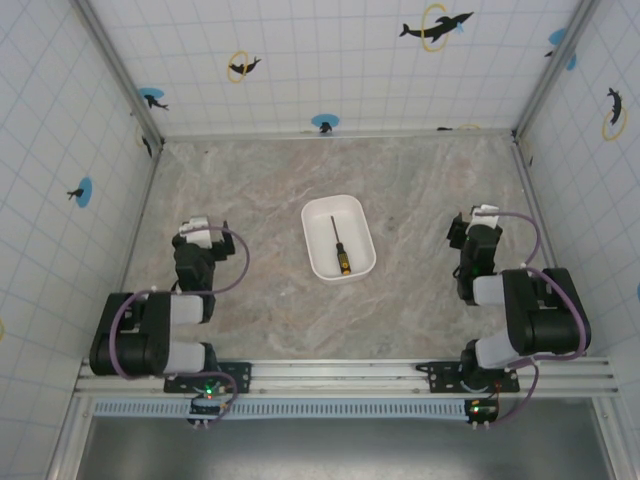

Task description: Put the screwdriver in the bin

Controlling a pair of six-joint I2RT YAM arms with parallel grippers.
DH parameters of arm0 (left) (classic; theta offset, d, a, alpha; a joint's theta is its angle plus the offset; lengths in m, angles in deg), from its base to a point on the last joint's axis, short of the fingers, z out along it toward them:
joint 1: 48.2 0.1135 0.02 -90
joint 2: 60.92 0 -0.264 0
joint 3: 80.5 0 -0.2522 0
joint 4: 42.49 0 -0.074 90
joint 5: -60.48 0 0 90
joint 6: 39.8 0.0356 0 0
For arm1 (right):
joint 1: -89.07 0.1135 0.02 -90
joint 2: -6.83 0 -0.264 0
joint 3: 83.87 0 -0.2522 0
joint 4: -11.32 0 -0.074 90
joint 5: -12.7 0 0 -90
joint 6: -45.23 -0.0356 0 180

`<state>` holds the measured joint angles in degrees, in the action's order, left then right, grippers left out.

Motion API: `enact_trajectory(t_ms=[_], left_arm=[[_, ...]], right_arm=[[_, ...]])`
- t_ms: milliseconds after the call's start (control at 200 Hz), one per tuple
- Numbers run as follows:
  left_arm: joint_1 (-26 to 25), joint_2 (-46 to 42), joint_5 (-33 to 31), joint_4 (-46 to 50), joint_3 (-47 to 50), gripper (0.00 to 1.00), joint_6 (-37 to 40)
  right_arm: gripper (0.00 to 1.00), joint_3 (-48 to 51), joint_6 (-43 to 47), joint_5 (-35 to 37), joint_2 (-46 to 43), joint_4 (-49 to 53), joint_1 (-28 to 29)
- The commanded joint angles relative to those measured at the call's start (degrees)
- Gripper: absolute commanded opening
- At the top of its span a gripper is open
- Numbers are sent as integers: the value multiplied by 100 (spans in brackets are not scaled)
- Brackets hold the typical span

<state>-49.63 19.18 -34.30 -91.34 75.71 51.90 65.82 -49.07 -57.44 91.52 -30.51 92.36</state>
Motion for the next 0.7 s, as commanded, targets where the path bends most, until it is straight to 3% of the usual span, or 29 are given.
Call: enact_trajectory(t_ms=[0, 365, 696], left_arm=[[33, 277, 39, -801, -134, 97, 46], [99, 656, 267, -506, -446, 97, 82], [99, 664, 250, -535, -437, 98, 96]], right_arm=[[76, -67, -25, 135, -66, -305, 18], [78, -76, -20, 166, -55, -294, 23], [99, -111, -45, 49, -53, -245, -32]])
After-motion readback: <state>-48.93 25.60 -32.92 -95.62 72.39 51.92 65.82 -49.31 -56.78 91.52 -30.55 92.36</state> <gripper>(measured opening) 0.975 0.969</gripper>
